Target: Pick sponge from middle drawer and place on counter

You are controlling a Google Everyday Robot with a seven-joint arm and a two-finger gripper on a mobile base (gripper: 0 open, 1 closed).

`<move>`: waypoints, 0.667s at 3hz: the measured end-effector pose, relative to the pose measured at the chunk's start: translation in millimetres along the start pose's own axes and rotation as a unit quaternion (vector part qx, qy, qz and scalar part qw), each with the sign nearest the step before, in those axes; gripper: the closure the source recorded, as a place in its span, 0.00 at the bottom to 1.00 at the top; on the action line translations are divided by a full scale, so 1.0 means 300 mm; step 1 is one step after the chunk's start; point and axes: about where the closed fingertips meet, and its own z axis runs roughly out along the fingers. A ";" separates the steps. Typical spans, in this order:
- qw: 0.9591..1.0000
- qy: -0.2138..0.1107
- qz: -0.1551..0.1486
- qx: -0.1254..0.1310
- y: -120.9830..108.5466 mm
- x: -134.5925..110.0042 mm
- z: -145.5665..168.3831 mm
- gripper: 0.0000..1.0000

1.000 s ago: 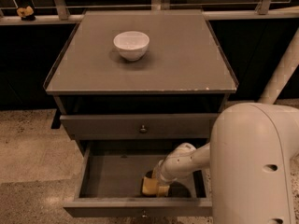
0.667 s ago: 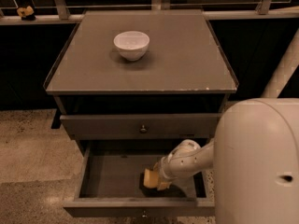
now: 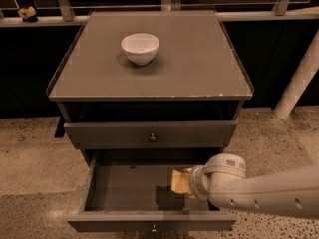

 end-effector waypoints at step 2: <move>0.988 0.087 -0.033 0.121 -0.006 -0.045 -0.448 1.00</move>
Offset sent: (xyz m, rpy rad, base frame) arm -0.1124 0.0727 0.1685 -0.1295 -0.4549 -0.0140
